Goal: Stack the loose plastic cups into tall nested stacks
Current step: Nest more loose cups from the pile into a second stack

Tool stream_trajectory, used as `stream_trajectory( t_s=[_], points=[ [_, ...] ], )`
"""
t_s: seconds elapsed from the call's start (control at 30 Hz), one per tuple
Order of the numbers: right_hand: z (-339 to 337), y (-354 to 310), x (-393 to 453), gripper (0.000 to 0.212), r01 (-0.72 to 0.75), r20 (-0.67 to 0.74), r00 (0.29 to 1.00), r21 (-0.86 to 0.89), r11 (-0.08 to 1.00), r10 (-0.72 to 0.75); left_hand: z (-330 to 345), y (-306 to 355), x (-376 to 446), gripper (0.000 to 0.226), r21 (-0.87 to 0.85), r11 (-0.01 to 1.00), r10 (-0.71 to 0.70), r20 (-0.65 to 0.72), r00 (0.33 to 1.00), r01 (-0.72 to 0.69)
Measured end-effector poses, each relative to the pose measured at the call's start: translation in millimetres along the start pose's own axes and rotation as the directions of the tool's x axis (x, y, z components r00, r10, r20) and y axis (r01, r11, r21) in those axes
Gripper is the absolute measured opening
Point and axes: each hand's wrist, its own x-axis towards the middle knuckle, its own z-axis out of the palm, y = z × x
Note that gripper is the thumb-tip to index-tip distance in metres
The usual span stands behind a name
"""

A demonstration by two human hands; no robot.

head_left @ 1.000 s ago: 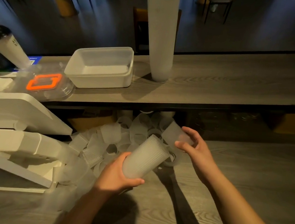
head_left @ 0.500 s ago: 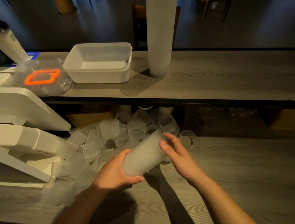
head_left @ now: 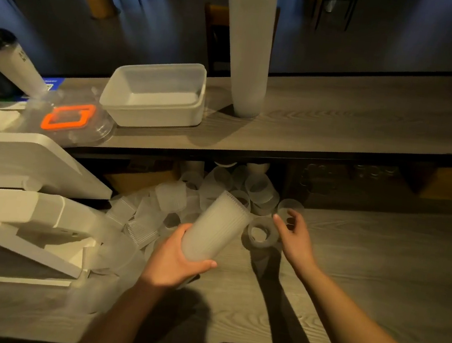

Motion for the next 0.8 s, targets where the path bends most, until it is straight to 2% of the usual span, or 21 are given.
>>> stream_trajectory(
  t_s=[0.2,0.33,0.4,0.53,0.67,0.8],
  points=[
    [12,30,24,0.099,0.071,0.049,0.997,-0.314,0.947,-0.058,-8,-10,2,0.083,-0.035,0.998,-0.052,0.002,0.999,0.052],
    [31,30,33,0.107,0.169,0.156,0.983,-0.529,0.831,-0.1,-13,-21,1,0.098,-0.056,0.995,-0.08,0.017,0.997,0.081],
    [38,30,36,0.106,0.184,0.184,0.979,-0.595,0.782,-0.09,-15,-26,-1,0.096,-0.068,0.994,-0.087,0.006,0.996,0.087],
    [44,35,39,0.089,0.201,0.17,0.978,-0.645,0.737,-0.118,-18,-26,-5,0.086,-0.077,0.993,-0.09,-0.019,0.996,0.088],
    [40,40,30,0.086,0.171,0.147,0.984,-0.601,0.781,-0.102,-18,-29,-6,0.088,-0.09,0.992,-0.095,-0.018,0.995,0.093],
    [27,38,18,0.086,0.188,0.116,0.982,-0.519,0.834,-0.149,-15,-24,-5,0.086,-0.085,0.994,-0.076,-0.013,0.997,0.074]
  ],
)
